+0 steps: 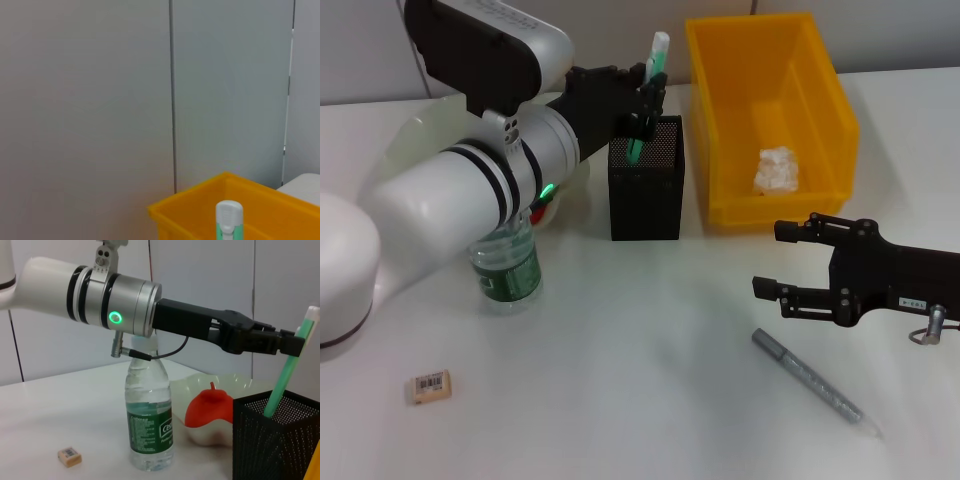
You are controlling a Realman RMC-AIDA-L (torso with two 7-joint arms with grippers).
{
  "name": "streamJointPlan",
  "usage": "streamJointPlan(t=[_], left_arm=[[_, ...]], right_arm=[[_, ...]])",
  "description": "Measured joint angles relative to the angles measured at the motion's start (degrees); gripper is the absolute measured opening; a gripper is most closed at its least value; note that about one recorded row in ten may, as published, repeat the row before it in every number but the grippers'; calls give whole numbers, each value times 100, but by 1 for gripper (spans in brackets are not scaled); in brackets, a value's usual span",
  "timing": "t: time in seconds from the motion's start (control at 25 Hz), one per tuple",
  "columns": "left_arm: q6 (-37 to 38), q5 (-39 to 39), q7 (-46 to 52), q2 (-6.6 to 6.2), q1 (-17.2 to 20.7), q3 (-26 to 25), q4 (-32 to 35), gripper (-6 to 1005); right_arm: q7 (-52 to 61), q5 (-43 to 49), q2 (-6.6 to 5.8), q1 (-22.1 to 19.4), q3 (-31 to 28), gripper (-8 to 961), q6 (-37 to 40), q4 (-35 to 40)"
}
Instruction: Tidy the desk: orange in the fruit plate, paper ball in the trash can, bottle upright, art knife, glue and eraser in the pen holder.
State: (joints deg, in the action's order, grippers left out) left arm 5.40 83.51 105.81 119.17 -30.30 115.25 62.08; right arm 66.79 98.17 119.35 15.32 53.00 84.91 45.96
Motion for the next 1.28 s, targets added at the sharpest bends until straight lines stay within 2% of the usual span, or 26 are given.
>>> streamJointPlan(t=[0.6, 0.88, 1.12, 1.28], left_arm=[[14, -2, -25, 0, 63, 107, 59, 309], [14, 15, -57, -15, 61, 96, 139, 514], [184, 216, -116, -47, 150, 72, 444, 741], [474, 312, -245, -56, 227, -12, 634, 790]], right_arm=[[0, 0, 0, -3, 0, 763, -1, 0], [0, 0, 0, -3, 0, 763, -1, 0], [0, 0, 0, -3, 0, 763, -1, 0], [0, 0, 0, -3, 0, 763, -1, 0]])
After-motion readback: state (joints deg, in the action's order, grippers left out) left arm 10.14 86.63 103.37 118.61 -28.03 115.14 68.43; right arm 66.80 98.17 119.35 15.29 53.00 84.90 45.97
